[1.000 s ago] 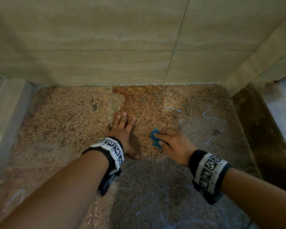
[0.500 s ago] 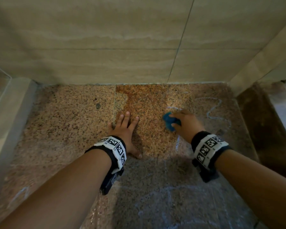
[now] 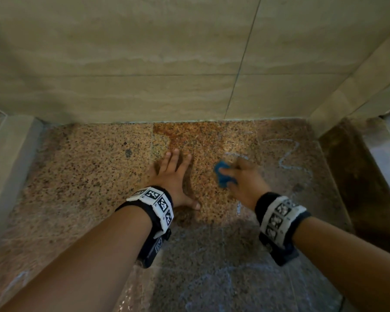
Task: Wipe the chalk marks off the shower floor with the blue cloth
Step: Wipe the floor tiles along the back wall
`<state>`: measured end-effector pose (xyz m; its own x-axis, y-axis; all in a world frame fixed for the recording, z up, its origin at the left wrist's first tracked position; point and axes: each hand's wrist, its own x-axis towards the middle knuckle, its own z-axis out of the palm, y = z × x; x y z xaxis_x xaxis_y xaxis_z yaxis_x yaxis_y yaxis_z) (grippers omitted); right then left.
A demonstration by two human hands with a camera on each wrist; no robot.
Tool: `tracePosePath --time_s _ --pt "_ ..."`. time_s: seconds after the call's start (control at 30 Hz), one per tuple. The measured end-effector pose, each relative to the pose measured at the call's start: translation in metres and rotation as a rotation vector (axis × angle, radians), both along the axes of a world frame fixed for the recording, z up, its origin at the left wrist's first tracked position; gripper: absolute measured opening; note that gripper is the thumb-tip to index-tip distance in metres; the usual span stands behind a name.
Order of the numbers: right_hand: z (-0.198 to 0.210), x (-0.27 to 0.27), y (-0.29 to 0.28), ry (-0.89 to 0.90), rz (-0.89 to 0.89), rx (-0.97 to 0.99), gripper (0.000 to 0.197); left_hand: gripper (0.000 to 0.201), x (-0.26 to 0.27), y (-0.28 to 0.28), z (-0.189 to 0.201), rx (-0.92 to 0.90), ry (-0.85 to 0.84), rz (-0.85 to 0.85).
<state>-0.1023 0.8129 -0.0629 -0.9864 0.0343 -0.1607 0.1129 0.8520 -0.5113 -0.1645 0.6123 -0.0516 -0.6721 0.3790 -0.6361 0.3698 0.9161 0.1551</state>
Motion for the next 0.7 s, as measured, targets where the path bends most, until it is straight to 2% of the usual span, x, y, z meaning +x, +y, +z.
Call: tracePosePath --time_s 0.1,0.13,0.17,0.2,0.27,0.33,0.37,0.43,0.5,0.53,0.6,0.63,0.7 --pt "-0.007 0.007 -0.007 -0.146 -0.034 -0.173 0.033 0.136 0.001 0.009 -0.006 -0.021 -0.074 -0.032" --pt "-0.004 -0.005 0.002 -0.185 -0.167 -0.284 0.036 0.137 0.001 0.009 -0.007 -0.025 -0.089 -0.038" --pt "-0.004 -0.016 0.012 -0.178 -0.2 -0.279 0.037 0.138 0.001 0.009 -0.009 -0.027 -0.096 -0.038" --pt "-0.002 -0.026 0.019 -0.15 -0.304 -0.325 0.038 0.138 0.001 0.008 -0.009 -0.027 -0.1 -0.037" --pt "0.002 -0.041 0.034 -0.142 -0.35 -0.145 0.04 0.138 0.0 0.008 -0.009 -0.025 -0.097 -0.035" --pt "0.0 -0.044 0.025 -0.139 -0.295 -0.007 0.038 0.138 0.0 0.007 -0.009 -0.02 -0.089 -0.035" --pt "-0.002 -0.04 0.016 -0.128 -0.187 0.063 0.032 0.138 0.0 0.007 -0.01 -0.017 -0.086 -0.033" --pt "-0.002 -0.036 0.001 -0.083 -0.024 0.076 0.006 0.138 0.002 0.007 -0.011 -0.017 -0.08 -0.032" --pt "0.003 -0.043 0.008 -0.076 0.051 0.115 0.006 0.137 0.002 0.006 -0.011 -0.021 -0.081 -0.033" --pt "0.003 -0.052 0.015 -0.092 0.009 0.128 0.02 0.137 0.002 0.006 -0.011 -0.02 -0.084 -0.032" --pt "0.007 -0.062 0.032 -0.148 -0.277 -0.009 0.038 0.136 0.002 0.006 -0.01 -0.019 -0.089 -0.03" --pt "0.01 -0.064 0.037 -0.11 -0.356 -0.05 0.038 0.137 0.001 0.006 -0.01 -0.02 -0.091 -0.033" --pt "0.005 -0.057 0.025 -0.072 -0.359 -0.157 0.021 0.137 0.0 0.007 -0.01 -0.022 -0.094 -0.029"
